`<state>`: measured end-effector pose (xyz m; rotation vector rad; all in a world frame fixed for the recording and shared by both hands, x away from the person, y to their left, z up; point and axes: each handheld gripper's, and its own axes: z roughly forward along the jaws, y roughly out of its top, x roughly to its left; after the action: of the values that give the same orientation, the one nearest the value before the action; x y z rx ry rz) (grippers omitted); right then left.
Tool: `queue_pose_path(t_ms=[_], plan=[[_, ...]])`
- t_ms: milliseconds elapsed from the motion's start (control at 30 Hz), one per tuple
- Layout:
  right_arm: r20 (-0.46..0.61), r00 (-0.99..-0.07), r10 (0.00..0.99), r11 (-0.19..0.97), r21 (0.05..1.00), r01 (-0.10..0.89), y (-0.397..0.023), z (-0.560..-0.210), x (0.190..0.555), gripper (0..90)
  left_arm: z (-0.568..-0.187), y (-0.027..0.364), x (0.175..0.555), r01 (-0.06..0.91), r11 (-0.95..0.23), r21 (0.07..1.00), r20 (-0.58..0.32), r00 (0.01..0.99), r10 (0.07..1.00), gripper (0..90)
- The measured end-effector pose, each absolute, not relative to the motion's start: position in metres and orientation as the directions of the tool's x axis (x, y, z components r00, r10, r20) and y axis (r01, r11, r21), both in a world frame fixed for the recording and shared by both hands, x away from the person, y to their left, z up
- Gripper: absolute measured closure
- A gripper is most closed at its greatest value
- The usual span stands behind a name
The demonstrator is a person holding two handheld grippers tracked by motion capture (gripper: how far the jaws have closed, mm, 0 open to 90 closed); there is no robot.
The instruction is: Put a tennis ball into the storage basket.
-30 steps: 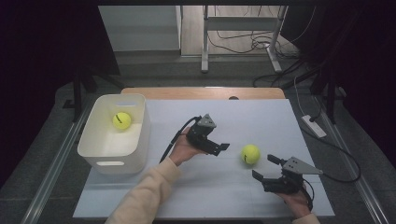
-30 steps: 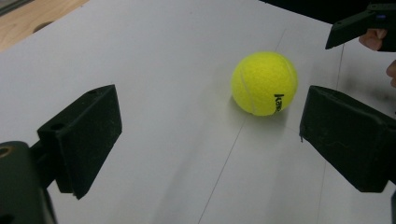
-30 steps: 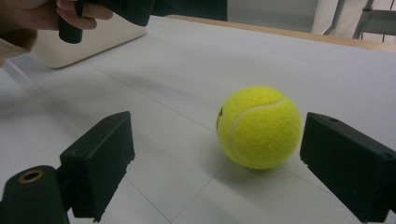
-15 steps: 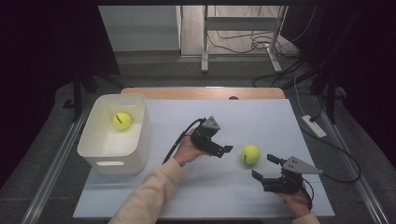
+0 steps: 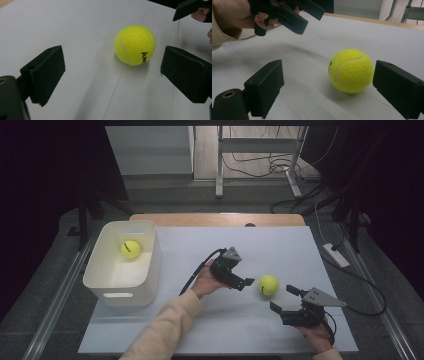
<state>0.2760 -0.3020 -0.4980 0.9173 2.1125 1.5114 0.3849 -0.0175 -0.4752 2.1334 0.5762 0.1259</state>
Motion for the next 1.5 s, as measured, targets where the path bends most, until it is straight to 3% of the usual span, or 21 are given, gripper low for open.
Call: queue_pose_path(t_ms=[1500], plan=[[0.067, -0.710, 0.701, 0.176, 0.949, 0.263, -0.305, -0.492, 0.271, 9.7, -0.496, -0.058, 0.390, 0.333, -0.518, 0.788, -0.143, 0.917, 0.371, 5.6]])
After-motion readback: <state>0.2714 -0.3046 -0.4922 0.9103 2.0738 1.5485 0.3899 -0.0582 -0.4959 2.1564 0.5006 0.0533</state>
